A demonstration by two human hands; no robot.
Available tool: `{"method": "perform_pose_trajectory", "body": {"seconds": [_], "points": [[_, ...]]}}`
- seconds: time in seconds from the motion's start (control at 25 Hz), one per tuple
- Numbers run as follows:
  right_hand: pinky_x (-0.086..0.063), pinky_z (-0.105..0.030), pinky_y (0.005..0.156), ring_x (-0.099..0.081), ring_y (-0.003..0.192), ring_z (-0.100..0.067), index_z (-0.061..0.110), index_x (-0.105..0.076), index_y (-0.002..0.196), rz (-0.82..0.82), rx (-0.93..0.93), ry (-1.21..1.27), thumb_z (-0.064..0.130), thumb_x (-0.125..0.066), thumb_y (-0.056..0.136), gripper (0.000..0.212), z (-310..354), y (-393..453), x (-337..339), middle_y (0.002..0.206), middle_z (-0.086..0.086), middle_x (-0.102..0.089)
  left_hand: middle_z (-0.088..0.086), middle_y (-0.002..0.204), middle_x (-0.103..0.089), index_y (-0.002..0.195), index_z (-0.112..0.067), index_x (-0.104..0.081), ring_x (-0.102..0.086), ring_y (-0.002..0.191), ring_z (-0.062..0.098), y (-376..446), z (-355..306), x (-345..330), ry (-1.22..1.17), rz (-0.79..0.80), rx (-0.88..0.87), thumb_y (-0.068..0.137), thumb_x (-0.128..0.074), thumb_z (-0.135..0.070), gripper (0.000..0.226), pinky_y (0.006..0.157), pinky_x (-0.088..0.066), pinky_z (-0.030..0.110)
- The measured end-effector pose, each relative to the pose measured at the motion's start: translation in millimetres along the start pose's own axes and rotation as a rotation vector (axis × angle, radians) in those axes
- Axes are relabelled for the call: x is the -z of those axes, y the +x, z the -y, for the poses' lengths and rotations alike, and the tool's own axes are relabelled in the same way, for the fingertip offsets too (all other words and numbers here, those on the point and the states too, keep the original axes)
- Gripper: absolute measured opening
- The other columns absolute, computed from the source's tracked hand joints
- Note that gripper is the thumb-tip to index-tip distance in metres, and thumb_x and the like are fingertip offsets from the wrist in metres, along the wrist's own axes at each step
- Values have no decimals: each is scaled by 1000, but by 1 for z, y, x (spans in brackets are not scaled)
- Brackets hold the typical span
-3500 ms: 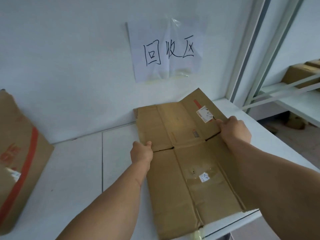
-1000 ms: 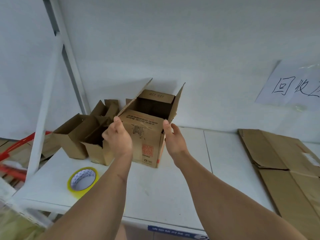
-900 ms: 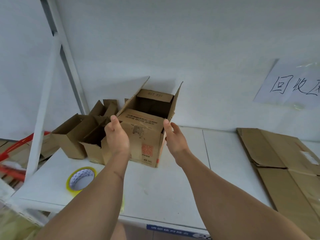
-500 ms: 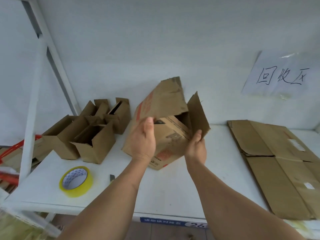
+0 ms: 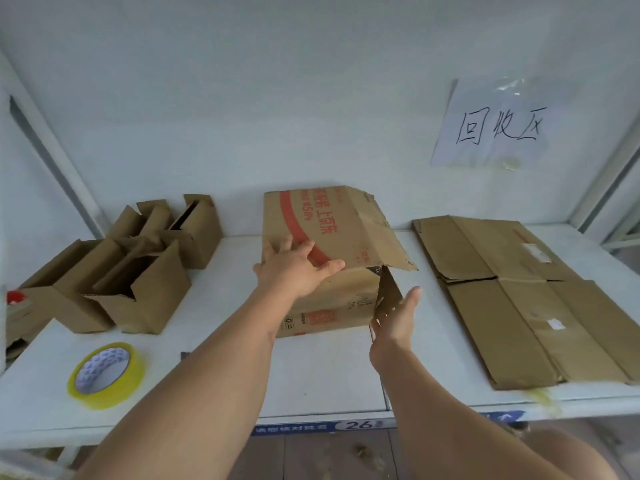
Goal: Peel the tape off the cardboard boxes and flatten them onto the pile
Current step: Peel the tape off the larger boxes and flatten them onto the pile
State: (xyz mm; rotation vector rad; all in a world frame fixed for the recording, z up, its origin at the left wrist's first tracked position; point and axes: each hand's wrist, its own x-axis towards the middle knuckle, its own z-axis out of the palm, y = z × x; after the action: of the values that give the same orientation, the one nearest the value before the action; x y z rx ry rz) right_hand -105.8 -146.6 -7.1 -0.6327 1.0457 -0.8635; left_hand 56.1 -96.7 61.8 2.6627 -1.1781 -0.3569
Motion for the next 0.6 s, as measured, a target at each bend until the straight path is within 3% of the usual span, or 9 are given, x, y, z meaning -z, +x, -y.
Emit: {"method": "perform_pose_trajectory", "body": {"seconds": [0.12, 0.24, 0.36, 0.44, 0.48, 0.6], "points": [[-30, -39, 112, -36, 139, -17, 35, -27, 151, 20, 175, -254, 86, -34, 78, 90, 4, -3, -12, 152, 8, -37, -3, 161, -18, 149, -40, -30, -10, 146, 31, 0, -16, 4, 150, -51, -16, 84, -20, -83, 79, 106, -35, 49], [-27, -48, 117, -24, 147, -19, 32, -10, 155, 60, 331, -518, 89, -47, 67, 111, 11, 6, -22, 161, 6, -21, -3, 145, -46, 135, -35, -53, -37, 132, 27, -2, -2, 6, 232, -146, -119, 95, -23, -67, 60, 97, -43, 41], [-28, -50, 116, -22, 147, -22, 27, -3, 156, 28, 344, -632, 85, -55, 64, 120, 17, 20, -22, 162, 2, -18, -4, 109, -64, 106, -21, -69, -58, 102, 21, 1, 20, 12, 32, -227, -331, 101, -38, -46, 40, 83, -49, 36], [-26, -50, 117, -21, 147, -24, 27, -2, 156, 31, 325, -654, 78, -54, 74, 110, 21, 28, -23, 162, 1, -16, -5, 111, -63, 105, -23, -69, -59, 105, 21, 8, 35, 13, -94, -258, -329, 98, -51, -36, 23, 85, -47, 35], [-25, -50, 117, -20, 147, -24, 26, -1, 156, 29, 316, -669, 74, -53, 78, 105, 23, 31, -25, 163, 0, -14, -5, 124, -58, 117, -26, -65, -54, 116, 22, 14, 43, 11, -142, -268, -274, 95, -56, -40, 27, 93, -45, 36], [-25, -50, 117, -21, 147, -25, 25, 1, 156, 50, 313, -700, 71, -48, 84, 99, 29, 40, -28, 163, -1, -14, -1, 159, -20, 152, -26, -24, -19, 146, 23, 20, 63, 0, -509, -159, 52, 69, -71, -67, 104, 116, -25, 48]]}}
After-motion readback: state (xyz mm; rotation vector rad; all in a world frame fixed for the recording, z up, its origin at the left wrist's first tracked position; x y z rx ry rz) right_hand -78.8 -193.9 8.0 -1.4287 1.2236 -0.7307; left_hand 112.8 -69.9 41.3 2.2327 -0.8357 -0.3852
